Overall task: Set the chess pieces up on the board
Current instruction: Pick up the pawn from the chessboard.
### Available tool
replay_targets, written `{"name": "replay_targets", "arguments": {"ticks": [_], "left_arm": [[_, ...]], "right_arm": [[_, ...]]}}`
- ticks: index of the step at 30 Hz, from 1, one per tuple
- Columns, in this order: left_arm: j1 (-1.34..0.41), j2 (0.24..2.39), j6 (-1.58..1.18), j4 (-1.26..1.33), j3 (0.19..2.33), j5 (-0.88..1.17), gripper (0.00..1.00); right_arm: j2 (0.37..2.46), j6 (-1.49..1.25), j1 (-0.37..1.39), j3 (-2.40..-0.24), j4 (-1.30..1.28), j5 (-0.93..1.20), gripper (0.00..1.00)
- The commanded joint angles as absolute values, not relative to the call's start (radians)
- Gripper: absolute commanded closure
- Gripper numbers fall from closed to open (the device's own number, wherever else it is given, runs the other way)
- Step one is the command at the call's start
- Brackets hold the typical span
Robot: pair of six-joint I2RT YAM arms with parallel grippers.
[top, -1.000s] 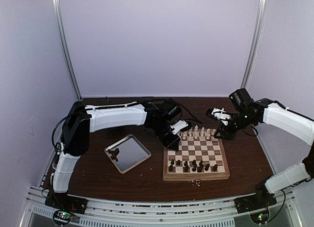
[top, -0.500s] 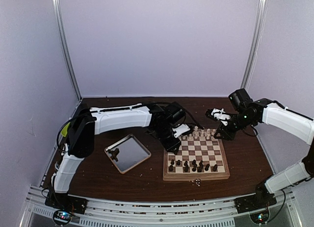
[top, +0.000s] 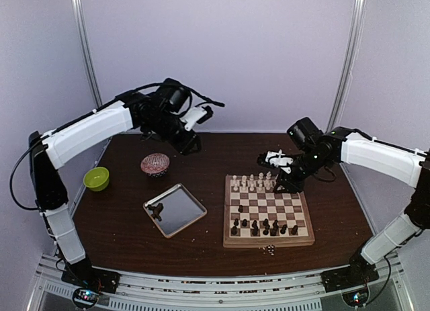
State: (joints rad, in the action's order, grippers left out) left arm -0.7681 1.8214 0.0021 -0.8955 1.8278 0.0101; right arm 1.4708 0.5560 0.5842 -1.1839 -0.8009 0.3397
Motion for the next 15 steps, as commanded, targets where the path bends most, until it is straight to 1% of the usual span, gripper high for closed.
{"name": "replay_targets", "arguments": {"ticks": [1,3,6,9,15], "left_arm": [[-0.684,1.697,0.006,-0.779,1.641,-0.089,0.61],[-0.656,1.624,0.0,-0.697,1.551,-0.108,0.59],[-0.647,1.587,0.012,-0.654,1.476,-0.161,0.58],[-0.654,1.588,0.017,-0.67,1.481,-0.181,0.58],[-0.658,1.573,0.006,-0.681,1.492,-0.131,0.58]], "right_arm": [[1.595,0.574,0.677,-1.29,-0.856,0.323,0.62],[1.667,0.573,0.714,-1.351,-0.879,0.328,0.62],[1.773,0.564,0.761,-1.456,-0.929,0.32,0.62],[1.845,0.555,0.801,-1.525,-0.953,0.283,0.62],[1.971,0.528,0.83,-1.625,-1.007,0.234,0.62]]}}
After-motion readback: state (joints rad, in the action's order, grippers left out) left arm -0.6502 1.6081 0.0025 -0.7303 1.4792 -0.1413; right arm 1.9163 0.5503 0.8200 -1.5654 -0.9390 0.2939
